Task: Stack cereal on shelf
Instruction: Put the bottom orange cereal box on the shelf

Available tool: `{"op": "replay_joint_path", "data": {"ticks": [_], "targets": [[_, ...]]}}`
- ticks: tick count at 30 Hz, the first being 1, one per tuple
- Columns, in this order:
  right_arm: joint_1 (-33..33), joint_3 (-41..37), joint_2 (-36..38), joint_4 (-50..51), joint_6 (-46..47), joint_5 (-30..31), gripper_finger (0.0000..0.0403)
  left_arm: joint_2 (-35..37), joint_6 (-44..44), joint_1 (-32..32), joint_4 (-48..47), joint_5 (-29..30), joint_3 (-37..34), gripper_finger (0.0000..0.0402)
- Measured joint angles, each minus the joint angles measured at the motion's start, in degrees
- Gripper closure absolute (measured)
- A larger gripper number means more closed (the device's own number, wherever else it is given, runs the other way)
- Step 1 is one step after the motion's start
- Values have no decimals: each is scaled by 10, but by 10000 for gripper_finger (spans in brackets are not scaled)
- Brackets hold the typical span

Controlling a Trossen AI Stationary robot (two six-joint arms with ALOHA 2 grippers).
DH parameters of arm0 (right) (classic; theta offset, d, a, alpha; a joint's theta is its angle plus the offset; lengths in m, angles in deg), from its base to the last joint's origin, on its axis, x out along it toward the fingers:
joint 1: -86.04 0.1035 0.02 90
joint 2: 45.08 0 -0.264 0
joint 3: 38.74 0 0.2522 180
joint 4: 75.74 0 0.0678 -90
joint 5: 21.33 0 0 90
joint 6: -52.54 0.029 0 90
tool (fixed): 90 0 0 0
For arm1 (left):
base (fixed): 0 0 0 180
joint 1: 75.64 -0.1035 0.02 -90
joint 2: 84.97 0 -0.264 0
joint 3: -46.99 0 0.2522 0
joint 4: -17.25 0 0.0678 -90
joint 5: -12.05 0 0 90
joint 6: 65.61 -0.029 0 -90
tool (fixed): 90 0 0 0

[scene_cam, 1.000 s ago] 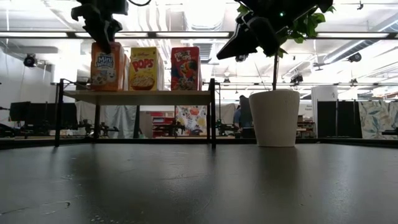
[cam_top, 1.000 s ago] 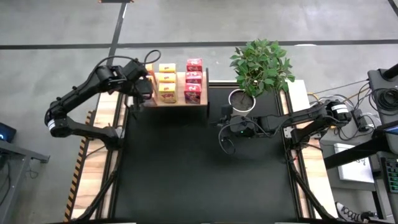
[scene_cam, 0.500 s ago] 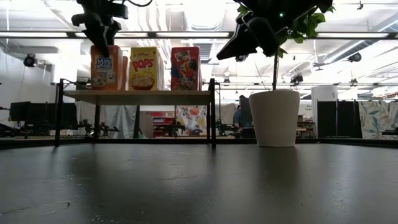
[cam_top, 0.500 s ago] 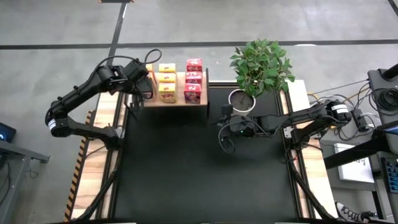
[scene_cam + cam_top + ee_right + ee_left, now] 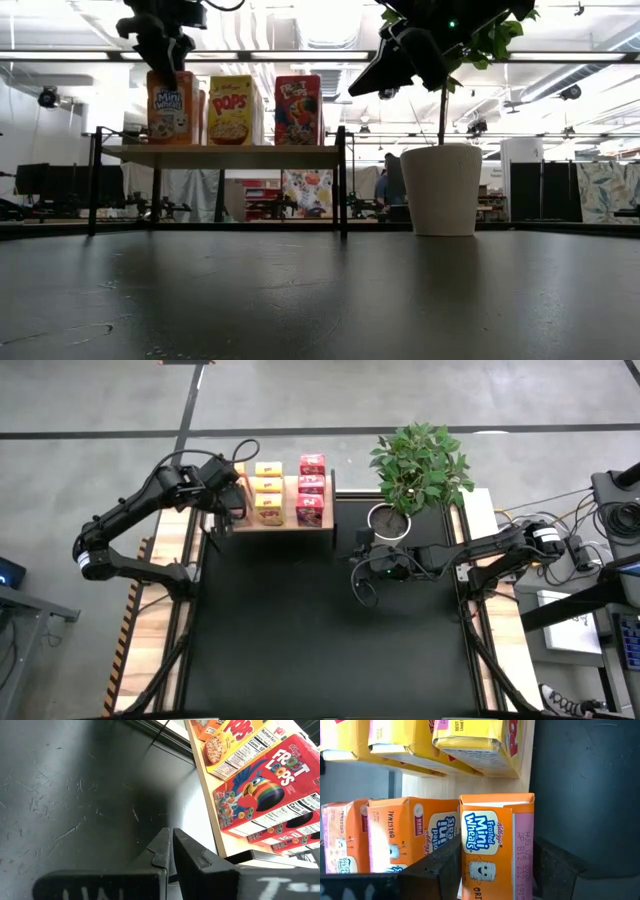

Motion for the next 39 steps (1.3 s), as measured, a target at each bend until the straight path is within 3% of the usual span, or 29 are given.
{"op": "replay_joint_path", "data": {"ticks": [16, 29, 39], "targets": [[0, 0, 0, 0, 2, 0, 390, 0, 16, 0, -1, 0, 0, 210], [0, 0, 0, -1, 2, 0, 390, 0, 8, 0, 0, 9, 0, 152], [0, 0, 0, -1, 2, 0, 390, 1, 0, 0, -8, 15, 23, 147]]}}
